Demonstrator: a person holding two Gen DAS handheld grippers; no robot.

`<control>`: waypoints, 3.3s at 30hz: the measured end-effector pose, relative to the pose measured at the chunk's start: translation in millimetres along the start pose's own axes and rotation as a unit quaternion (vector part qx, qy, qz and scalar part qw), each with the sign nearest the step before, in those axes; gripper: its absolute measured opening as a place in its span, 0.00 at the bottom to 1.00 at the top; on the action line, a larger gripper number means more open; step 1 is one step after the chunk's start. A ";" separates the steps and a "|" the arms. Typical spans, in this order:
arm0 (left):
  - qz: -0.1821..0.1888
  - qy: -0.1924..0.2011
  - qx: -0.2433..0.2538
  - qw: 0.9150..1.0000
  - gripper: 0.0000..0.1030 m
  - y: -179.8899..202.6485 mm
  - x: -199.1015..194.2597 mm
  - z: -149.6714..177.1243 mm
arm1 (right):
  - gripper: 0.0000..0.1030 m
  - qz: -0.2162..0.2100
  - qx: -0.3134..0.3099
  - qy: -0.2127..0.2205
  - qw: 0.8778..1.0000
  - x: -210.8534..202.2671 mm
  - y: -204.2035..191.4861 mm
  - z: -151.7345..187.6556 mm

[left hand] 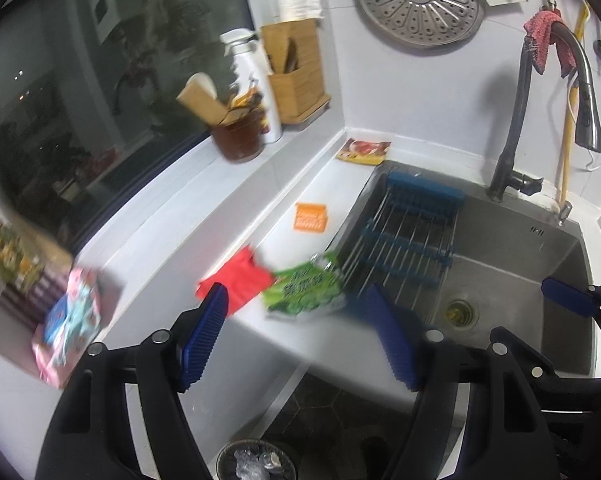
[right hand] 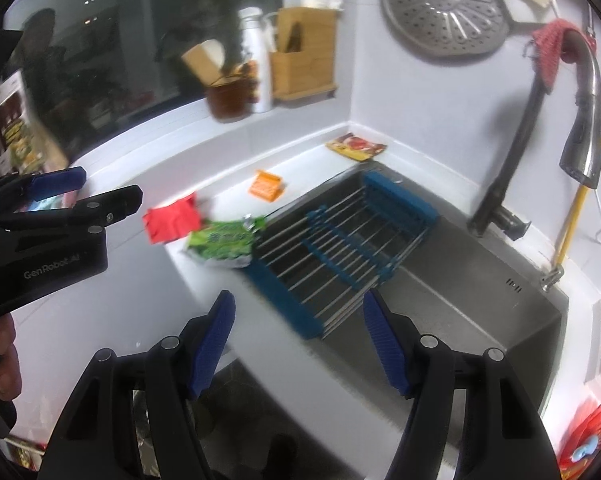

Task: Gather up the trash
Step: 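Move both tools back up toward the sink counter, then move the right tool toward the chicken-print snack packet by the sink, then close the right gripper on the edge of the snack packet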

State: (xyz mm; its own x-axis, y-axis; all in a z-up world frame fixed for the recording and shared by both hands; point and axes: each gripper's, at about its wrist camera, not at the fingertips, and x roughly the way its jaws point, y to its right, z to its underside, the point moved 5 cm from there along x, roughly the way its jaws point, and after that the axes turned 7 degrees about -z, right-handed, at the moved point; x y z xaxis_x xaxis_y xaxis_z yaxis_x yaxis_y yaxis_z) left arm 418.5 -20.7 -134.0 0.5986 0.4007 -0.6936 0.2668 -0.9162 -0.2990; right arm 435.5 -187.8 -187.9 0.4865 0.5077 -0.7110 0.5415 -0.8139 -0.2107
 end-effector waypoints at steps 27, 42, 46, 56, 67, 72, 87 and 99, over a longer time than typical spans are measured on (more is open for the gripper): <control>-0.009 -0.010 0.028 1.000 0.92 89.9 92.2 -108.9 | 0.69 0.032 0.008 0.018 0.999 115.7 138.7 -118.4; -0.067 -0.052 0.002 0.996 0.92 44.3 130.9 -108.4 | 0.70 -0.030 0.090 0.019 0.995 232.1 190.0 -182.1; -0.082 -0.063 -0.006 0.995 0.92 27.4 138.0 -103.4 | 0.70 -0.043 0.119 0.014 0.992 268.1 198.5 -194.6; -0.111 -0.088 -0.032 0.989 0.92 -11.5 155.3 -89.5 | 0.70 -0.030 0.161 -0.009 0.986 343.3 218.9 -210.1; -0.126 -0.111 -0.036 0.985 0.92 -24.6 177.2 -69.2 | 0.70 -0.041 0.209 -0.039 0.976 401.7 239.6 -206.7; -0.130 -0.113 -0.041 0.984 0.92 -29.2 180.9 -67.1 | 0.70 -0.052 0.227 -0.045 0.972 422.7 245.5 -210.6; -0.152 -0.137 -0.055 0.977 0.92 -46.9 196.2 -51.4 | 0.55 -0.040 0.210 -0.041 0.976 464.6 238.7 -241.2; -0.161 -0.150 -0.064 0.973 0.92 -54.6 201.9 -38.2 | 0.27 -0.063 0.231 -0.036 0.970 472.8 256.7 -244.4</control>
State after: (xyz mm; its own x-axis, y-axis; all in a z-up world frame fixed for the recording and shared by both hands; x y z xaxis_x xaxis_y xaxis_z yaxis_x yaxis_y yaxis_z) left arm 553.6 110.5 -232.7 0.2255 0.6298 -0.7433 0.5083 -0.7269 -0.4618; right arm 972.1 -87.6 -414.2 0.3790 0.6033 -0.7017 0.2194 -0.7952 -0.5652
